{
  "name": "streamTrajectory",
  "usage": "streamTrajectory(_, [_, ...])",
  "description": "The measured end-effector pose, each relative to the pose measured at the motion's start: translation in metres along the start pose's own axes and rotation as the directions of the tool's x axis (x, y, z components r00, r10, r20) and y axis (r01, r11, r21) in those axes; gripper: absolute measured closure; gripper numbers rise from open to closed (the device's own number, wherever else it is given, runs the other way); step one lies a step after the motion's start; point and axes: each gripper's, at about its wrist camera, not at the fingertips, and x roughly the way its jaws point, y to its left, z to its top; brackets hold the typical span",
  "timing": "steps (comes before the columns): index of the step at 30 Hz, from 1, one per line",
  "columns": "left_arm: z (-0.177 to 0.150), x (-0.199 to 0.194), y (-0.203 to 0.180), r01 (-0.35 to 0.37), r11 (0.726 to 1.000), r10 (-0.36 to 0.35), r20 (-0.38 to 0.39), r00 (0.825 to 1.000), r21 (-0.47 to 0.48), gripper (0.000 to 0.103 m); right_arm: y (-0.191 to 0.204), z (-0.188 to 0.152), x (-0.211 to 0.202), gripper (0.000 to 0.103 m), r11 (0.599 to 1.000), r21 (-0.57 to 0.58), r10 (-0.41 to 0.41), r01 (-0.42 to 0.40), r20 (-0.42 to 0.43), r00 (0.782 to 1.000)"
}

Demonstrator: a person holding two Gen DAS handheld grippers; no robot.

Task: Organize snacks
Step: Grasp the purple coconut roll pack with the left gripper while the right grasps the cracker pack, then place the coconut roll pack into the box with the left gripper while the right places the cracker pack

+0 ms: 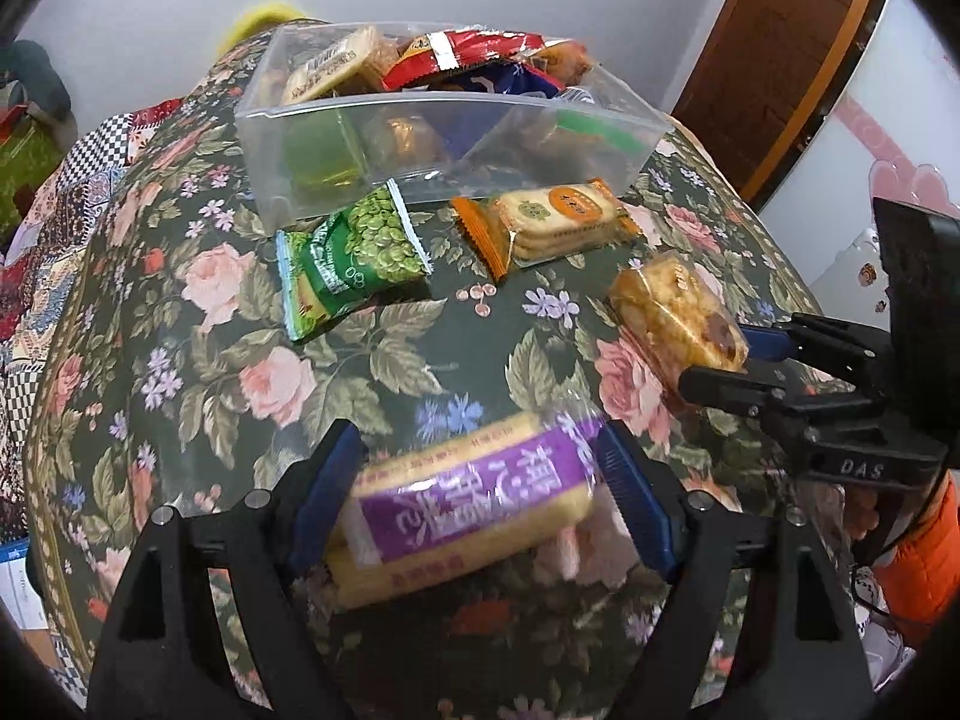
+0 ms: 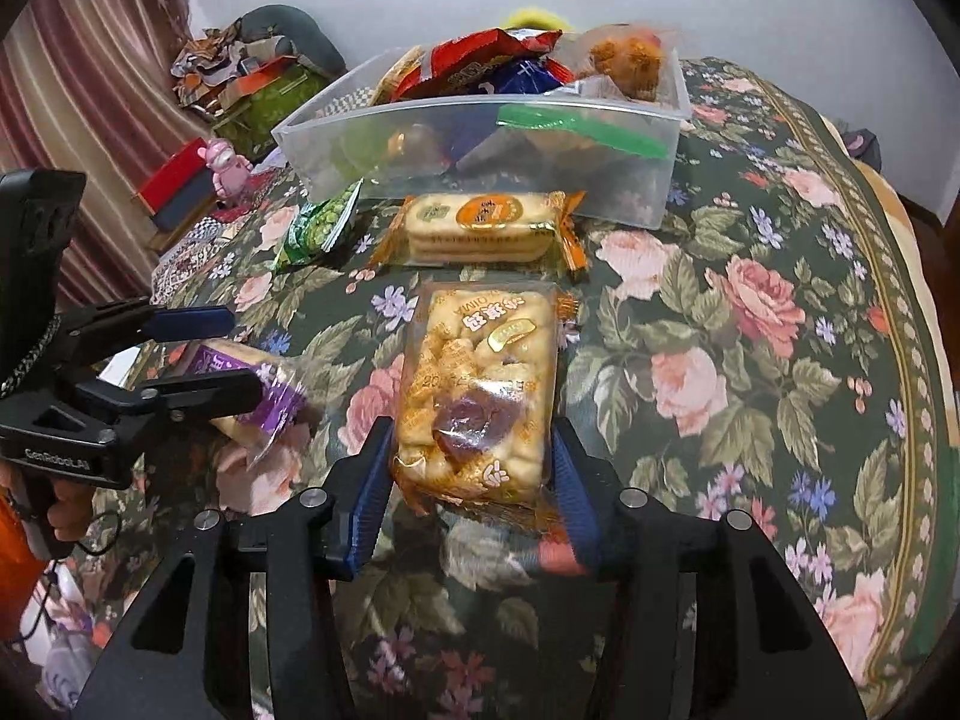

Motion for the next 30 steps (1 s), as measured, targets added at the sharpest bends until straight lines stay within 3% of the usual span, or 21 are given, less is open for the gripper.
streamTrajectory(4, [-0.009,-0.01,-0.005,-0.013,0.999,0.012,0.014,1.0,0.036,0.01,-0.001,0.0,-0.004,0.055,1.0,0.02,0.004,-0.004,0.002,1.0])
streamTrajectory(10, [-0.018,-0.004,-0.014,-0.1,0.988,0.098,0.022,0.995,0.118,0.01,0.003,0.002,-0.005,0.055,1.0,0.003,-0.017,0.017,0.008,1.0])
streamTrajectory(13, [-0.014,0.002,-0.013,-0.093,0.991,0.091,0.029,0.995,0.101,0.011,0.004,0.004,-0.001,0.054,1.0,0.002,-0.025,0.025,0.002,1.0])
streamTrajectory(18, [-0.007,0.021,-0.005,-0.087,0.996,0.087,-0.014,0.996,0.022,0.029,0.006,0.006,0.003,0.052,0.999,-0.01,-0.043,0.043,0.001,0.999])
streamTrajectory(20, [-0.005,0.022,-0.003,-0.086,0.996,0.086,0.003,0.996,-0.001,0.035,0.005,0.006,0.005,0.052,0.999,-0.007,-0.043,0.043,0.002,0.999])
streamTrajectory(24, [-0.006,0.018,-0.002,-0.087,0.996,0.087,0.025,0.996,-0.014,0.058,0.004,0.007,0.009,0.052,0.999,-0.005,-0.045,0.045,0.006,0.999])
streamTrajectory(30, [-0.007,0.007,0.0,-0.08,0.996,0.082,0.046,0.996,-0.039,0.058,0.008,0.008,0.007,0.06,0.999,-0.024,-0.042,0.043,0.03,0.999])
